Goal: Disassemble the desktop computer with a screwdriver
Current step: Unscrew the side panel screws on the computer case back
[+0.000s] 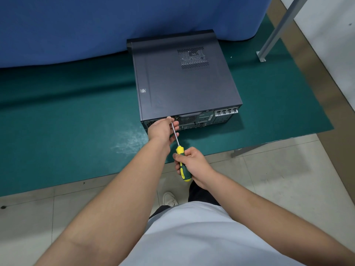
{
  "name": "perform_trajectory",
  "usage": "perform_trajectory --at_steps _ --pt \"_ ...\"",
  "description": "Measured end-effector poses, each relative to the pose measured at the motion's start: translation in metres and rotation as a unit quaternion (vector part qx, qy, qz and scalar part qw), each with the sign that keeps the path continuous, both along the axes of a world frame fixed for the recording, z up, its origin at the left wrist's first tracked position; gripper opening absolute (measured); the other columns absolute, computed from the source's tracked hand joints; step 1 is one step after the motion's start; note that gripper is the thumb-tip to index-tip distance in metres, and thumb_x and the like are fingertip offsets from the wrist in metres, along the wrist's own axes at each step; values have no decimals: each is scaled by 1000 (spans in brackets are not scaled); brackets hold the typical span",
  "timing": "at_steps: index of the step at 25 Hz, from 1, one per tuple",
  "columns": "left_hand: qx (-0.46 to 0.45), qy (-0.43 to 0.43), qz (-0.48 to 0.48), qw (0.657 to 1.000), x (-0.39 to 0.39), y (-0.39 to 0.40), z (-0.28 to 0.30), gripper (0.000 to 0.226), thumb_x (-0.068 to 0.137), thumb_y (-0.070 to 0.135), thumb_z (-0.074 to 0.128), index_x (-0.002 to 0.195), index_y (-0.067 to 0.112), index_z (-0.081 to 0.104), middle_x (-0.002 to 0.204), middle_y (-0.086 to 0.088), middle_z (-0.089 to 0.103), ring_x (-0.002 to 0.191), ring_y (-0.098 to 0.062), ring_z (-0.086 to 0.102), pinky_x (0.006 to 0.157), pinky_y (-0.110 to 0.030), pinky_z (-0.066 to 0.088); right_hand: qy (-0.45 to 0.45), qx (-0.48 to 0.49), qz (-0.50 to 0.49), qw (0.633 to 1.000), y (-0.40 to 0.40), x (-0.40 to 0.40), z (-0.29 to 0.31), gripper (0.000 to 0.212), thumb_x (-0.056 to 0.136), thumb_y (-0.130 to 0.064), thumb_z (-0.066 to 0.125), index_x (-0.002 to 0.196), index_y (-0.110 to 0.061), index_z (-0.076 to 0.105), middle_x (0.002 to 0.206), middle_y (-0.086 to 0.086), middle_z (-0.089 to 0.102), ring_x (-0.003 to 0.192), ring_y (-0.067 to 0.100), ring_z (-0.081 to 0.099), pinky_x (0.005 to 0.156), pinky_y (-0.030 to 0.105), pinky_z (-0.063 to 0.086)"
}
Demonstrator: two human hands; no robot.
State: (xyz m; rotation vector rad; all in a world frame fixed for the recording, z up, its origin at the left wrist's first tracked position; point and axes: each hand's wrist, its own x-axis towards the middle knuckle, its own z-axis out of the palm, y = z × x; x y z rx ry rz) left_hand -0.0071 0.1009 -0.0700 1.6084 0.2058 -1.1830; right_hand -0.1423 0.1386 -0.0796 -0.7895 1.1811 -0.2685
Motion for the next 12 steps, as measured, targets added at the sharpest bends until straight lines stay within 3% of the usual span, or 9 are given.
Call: perform_trajectory --at_steps 7,10,12 --pt "-89 -29 26 995 20 8 19 10 99 20 65 93 13 69 88 -5 78 81 -17 74 66 -26 57 39 -65 44 996 -14 4 5 16 93 -3 62 95 -12 48 70 5 57 50 13 51 50 29 48" --pt "-120 -165 -63 977 25 9 24 8 95 20 71 89 16 72 85 -2 79 85 -15 76 73 -27 59 26 -116 3 993 -46 9 19 17 93 -7 66 89 -13 51 66 2 55 45 12 49 45 28 46" --pt "-129 -310 -163 928 25 6 24 7 92 25 74 87 21 74 81 6 77 83 -8 74 75 -24 57 -1 -145 -45 988 -77 12 34 20 92 -15 73 84 -15 54 63 -1 54 43 12 47 43 28 43"
